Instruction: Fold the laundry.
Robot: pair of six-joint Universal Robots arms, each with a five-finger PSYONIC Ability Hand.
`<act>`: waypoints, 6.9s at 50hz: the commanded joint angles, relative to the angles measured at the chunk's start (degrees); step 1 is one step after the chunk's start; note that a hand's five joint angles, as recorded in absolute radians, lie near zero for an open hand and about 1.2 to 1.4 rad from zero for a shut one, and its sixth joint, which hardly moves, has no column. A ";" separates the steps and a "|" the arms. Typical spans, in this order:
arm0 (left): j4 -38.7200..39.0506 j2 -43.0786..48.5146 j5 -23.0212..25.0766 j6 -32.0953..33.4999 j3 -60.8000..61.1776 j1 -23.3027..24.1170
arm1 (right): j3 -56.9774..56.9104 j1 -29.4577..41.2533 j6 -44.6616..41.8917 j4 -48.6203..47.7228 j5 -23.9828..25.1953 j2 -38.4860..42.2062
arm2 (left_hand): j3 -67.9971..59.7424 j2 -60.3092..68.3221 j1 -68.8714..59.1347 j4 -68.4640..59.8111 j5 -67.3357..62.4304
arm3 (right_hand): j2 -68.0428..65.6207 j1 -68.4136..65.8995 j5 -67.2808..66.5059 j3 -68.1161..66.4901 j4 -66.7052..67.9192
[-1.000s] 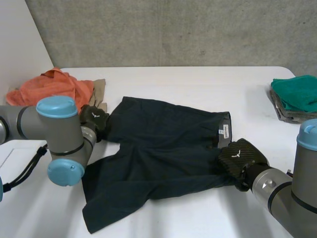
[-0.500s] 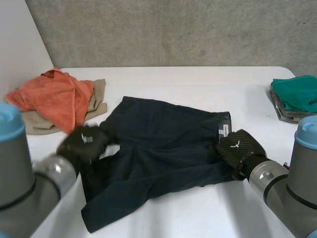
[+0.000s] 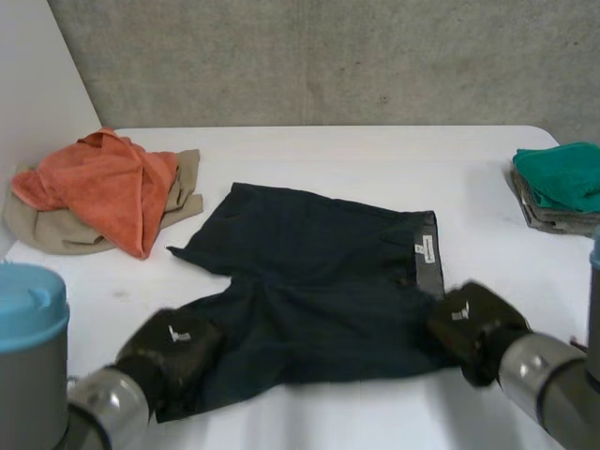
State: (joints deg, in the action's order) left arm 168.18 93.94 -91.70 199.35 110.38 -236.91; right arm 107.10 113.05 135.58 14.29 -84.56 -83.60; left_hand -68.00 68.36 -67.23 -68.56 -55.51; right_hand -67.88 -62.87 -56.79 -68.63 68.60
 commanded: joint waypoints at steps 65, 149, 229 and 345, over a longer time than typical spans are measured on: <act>37.39 25.76 3.19 4.91 -23.90 -2.77 | -17.02 -4.07 19.02 -17.69 0.72 23.55 | 58.00 -58.36 57.23 58.56 55.51 | 31.52 26.51 30.43 32.27 -32.24; 0.39 43.78 -4.98 -0.89 -50.53 8.39 | -32.57 -5.39 21.39 -7.44 3.97 30.52 | 50.71 -51.07 49.95 51.27 48.23 | 57.88 52.87 56.79 58.63 -58.60; 8.74 19.79 25.69 -12.05 -55.80 2.07 | -35.89 -11.25 26.91 -57.89 6.41 27.26 | 54.42 -54.78 53.66 54.98 51.94 | -12.12 -17.13 -13.21 -11.37 11.40; 23.33 53.90 23.94 7.29 -69.52 -33.80 | -0.14 -12.77 7.59 -42.07 18.38 11.00 | -12.00 11.64 -12.77 -11.44 -14.49 | 57.88 52.87 56.79 58.63 -58.60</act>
State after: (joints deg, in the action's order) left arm 190.27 153.20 -64.45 212.40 39.39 -273.16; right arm 106.97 100.26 143.23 -27.75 -66.09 -72.57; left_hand -66.84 67.57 -62.19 -68.31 -52.88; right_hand -12.11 -12.95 -2.73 -12.04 12.12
